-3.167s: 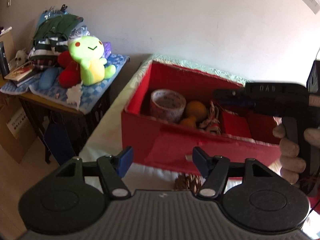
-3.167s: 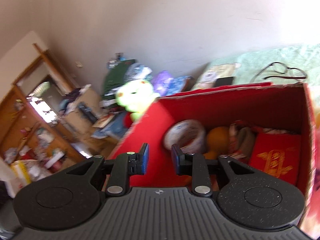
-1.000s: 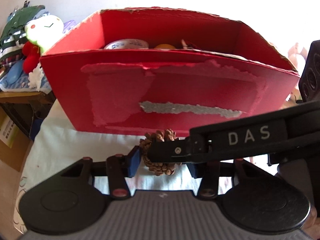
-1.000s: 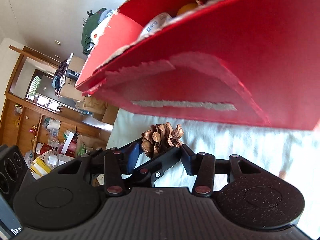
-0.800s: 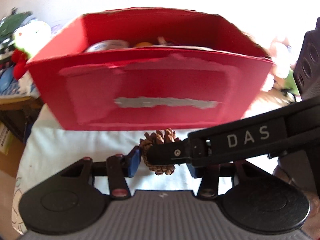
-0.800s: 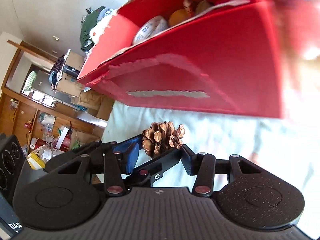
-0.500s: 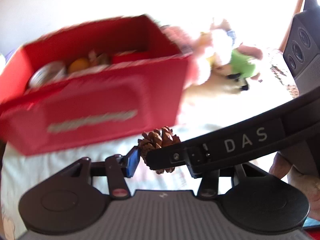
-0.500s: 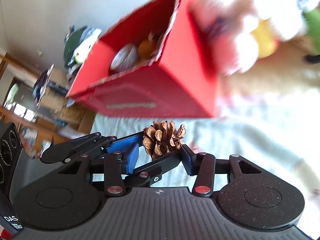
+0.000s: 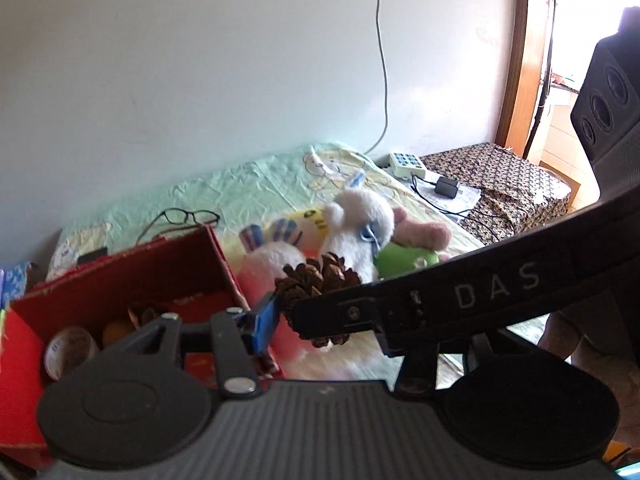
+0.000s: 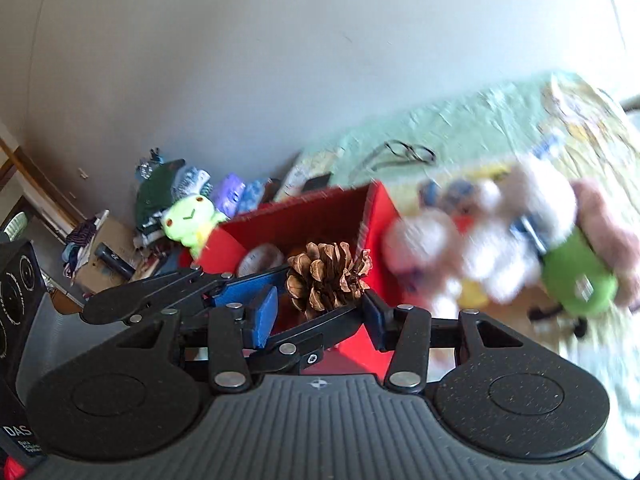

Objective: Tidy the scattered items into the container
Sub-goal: 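Close the right gripper on the brown pine cone, then lift the pine cone with the right gripper and carry it into the box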

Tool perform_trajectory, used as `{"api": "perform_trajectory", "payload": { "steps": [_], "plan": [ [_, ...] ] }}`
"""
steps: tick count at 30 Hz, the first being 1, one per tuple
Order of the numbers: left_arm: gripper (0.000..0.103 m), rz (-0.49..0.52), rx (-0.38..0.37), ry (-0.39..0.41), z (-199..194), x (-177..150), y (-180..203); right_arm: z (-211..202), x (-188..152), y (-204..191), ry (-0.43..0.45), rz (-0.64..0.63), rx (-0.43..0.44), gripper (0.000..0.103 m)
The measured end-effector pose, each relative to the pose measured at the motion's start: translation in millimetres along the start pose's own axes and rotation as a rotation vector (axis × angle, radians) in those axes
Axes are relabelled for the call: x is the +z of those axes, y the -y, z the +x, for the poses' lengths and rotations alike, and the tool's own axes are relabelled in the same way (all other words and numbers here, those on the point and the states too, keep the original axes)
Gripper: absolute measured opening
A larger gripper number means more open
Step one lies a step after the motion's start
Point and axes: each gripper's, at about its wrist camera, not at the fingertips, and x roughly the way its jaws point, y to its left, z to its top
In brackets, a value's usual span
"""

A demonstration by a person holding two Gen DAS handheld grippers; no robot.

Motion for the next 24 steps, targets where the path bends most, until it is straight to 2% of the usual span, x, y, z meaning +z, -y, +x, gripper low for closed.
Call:
{"api": "perform_trajectory", "payload": {
  "steps": [3, 7, 15, 24],
  "plan": [
    [0.049, 0.012, 0.044, 0.012, -3.9, 12.3, -27.7, 28.9, 17.8, -22.8, -0.006, -0.03, 0.026, 0.049],
    [0.049, -0.025, 0.095, -0.019, -2.8, 14.1, -75.9, 77.4, 30.8, -50.2, -0.065, -0.058, 0.063, 0.049],
    [0.049, -0.135, 0.161, -0.168, 8.0, -22.1, -166.2, 167.6, 25.3, -82.1, -0.276, -0.057, 0.103, 0.047],
    [0.048, -0.199, 0.168, -0.351, 39.0, -64.0, -215.2, 238.0, 11.4, -78.4, -0.498, 0.025, 0.105, 0.044]
  ]
}}
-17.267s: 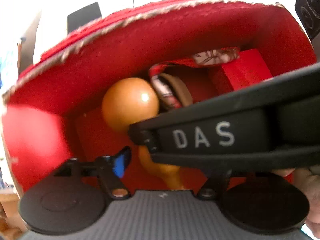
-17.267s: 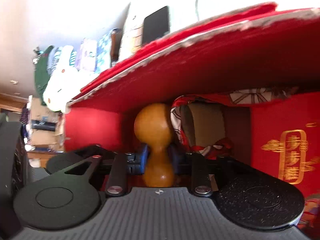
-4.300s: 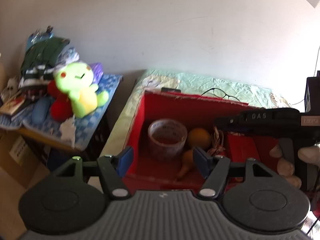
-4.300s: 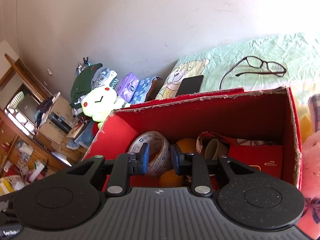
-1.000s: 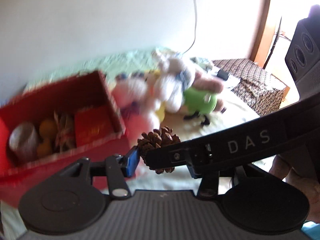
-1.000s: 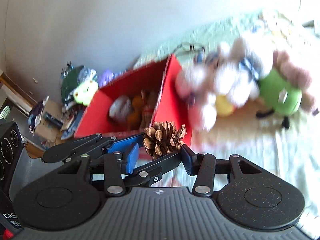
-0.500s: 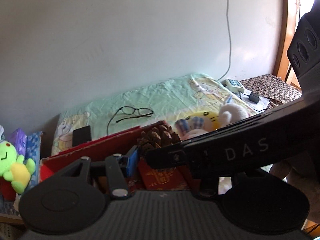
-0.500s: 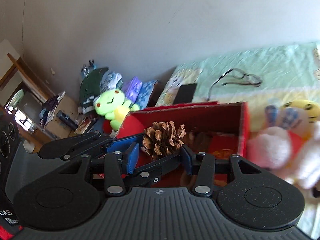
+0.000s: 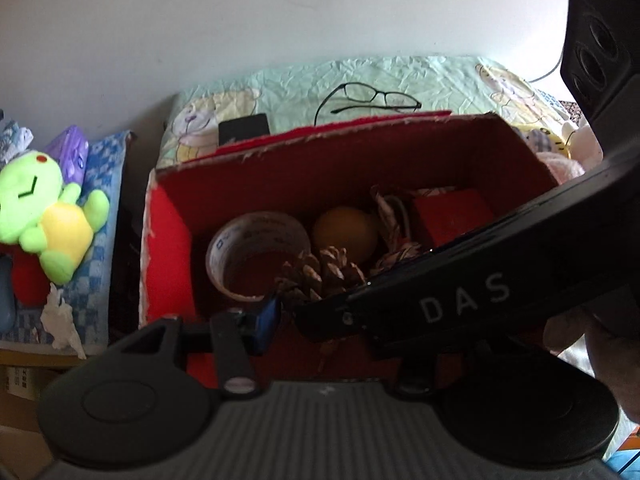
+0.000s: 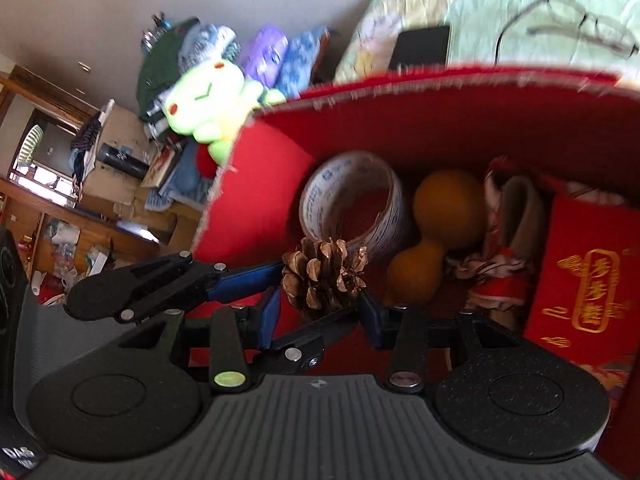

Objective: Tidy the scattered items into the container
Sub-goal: 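Lift the pine cone with the right gripper and carry it into the box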

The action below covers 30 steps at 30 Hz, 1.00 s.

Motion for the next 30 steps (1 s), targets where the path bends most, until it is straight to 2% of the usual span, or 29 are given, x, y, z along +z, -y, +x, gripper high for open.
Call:
{"api": "perform_trajectory", "payload": {
  "steps": [5, 10, 16, 19, 23, 27, 30],
  "plan": [
    [0.048, -0.006, 0.0, -0.078, 17.6, -2.8, -14.9, 26.9, 11.0, 12.7, -0.132, 0.095, 0.057, 0.045],
    [0.05, 0.068, 0.01, -0.114, 22.7, -4.7, -12.1, 35.2, 9.7, 12.8, -0.194, 0.111, 0.034, 0.046],
    [0.051, 0.064, -0.026, -0.119, 23.6, -7.0, -16.4, 28.7, 6.8, 13.7, -0.179, 0.112, 0.022, 0.049],
    [0.052, 0.068, -0.031, -0.111, 22.3, -8.4, -16.7, 21.3, 4.2, 18.9, -0.133, 0.121, 0.05, 0.052],
    [0.054, 0.078, -0.039, -0.098, 19.7, -10.2, -16.4, 9.9, 1.1, 39.6, -0.057, 0.213, 0.135, 0.045],
    [0.055, 0.083, -0.036, -0.092, 18.7, -12.0, -13.9, 7.7, -2.7, 41.3, -0.061, 0.223, 0.106, 0.035],
    [0.056, 0.077, -0.038, -0.088, 14.7, -10.4, -14.9, 6.8, -1.3, 37.4, -0.074, 0.184, 0.096, 0.035]
  ]
}}
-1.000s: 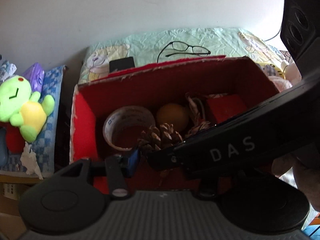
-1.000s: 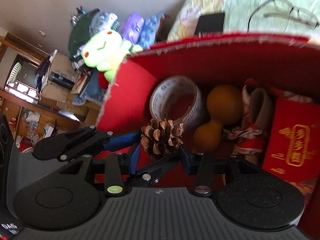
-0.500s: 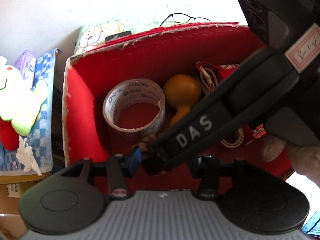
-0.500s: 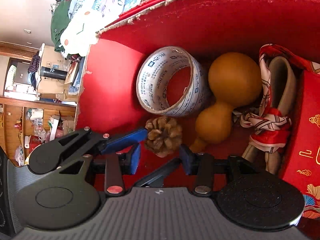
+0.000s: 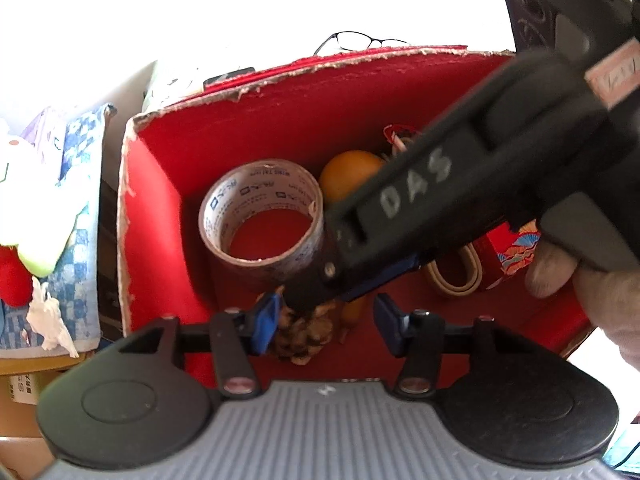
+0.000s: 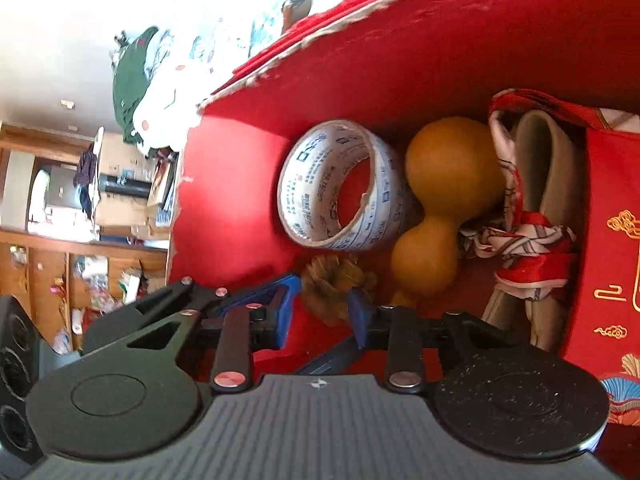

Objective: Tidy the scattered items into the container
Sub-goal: 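Lift the pine cone with the right gripper and carry it into the box, then lower the pine cone beside the tape roll and open the right gripper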

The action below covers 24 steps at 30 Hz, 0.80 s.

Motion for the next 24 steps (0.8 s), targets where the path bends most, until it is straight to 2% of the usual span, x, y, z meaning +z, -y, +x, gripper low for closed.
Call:
{"api": "perform_trajectory", "payload": {
  "steps": [2, 6, 10, 20, 24],
  "plan": [
    [0.056, 0.014, 0.012, 0.001, -3.9, 0.8, 2.0, -1.0, 0.0, 0.7, -0.004, -0.016, 0.03, 0.035],
    [0.06, 0.058, 0.033, 0.037, -14.5, 0.0, 9.9, 1.4, 3.1, 12.2, 0.013, 0.046, 0.056, 0.035],
    [0.06, 0.039, 0.034, 0.049, -14.0, 3.8, 9.4, 1.7, -1.5, 14.5, 0.045, 0.094, 0.064, 0.035],
    [0.061, -0.014, 0.045, 0.028, -0.3, 3.9, 13.8, -1.5, -6.9, 2.8, 0.105, 0.058, -0.034, 0.037],
    [0.061, -0.043, 0.051, 0.028, -2.0, 3.7, 13.4, 2.5, -4.4, 1.8, 0.124, 0.077, -0.04, 0.037]
  ]
}}
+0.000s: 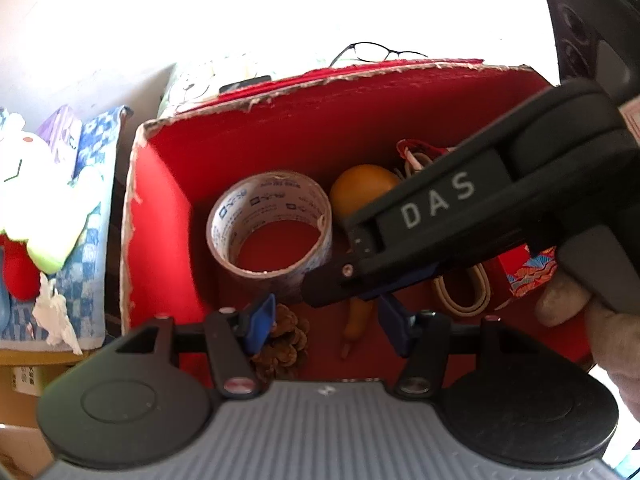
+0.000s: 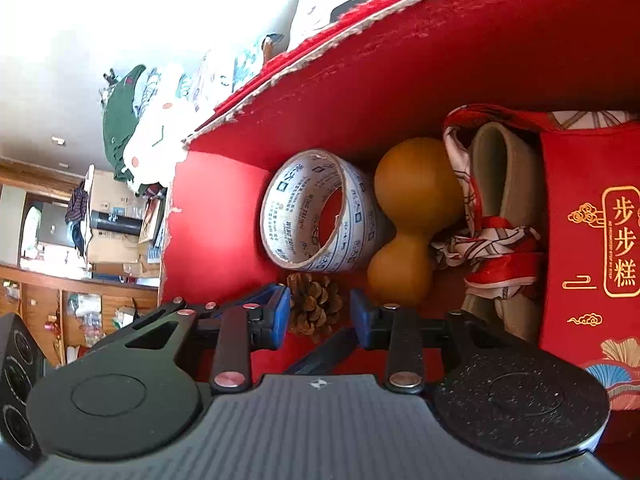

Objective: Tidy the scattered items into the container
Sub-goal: 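Lower the pine cone beside the tape roll and open the right gripper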

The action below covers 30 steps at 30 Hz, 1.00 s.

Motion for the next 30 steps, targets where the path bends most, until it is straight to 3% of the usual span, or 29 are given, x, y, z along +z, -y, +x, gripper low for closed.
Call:
{"api": "perform_trajectory", "payload": {
  "steps": [9, 14, 18, 23, 28, 30],
  "plan": [
    [0.062, -0.018, 0.021, -0.001, 10.6, -1.8, -6.1, -2.4, -0.4, 2.7, 0.034, 0.025, -0.012, 0.037],
    [0.063, -0.028, 0.03, 0.004, 11.3, -3.0, -5.6, -11.1, -3.1, 3.7, 0.085, 0.034, -0.063, 0.039],
    [0.07, -0.038, 0.041, 0.013, 8.9, -3.2, 0.4, -28.2, -9.1, 1.7, 0.15, -0.005, -0.164, 0.042],
    [0.083, -0.08, 0.04, 0.067, -4.8, 2.6, 10.7, -65.4, -19.2, 12.5, 0.235, 0.062, -0.085, 0.043],
    [0.095, -0.081, 0.087, 0.105, -12.0, 11.9, 23.8, -98.7, -32.4, 2.2, 0.355, -0.001, -0.216, 0.055],
    [0.097, -0.106, 0.102, 0.105, -14.6, 16.0, 24.1, -108.1, -39.1, 1.1, 0.385, -0.014, -0.219, 0.055]
  ]
}}
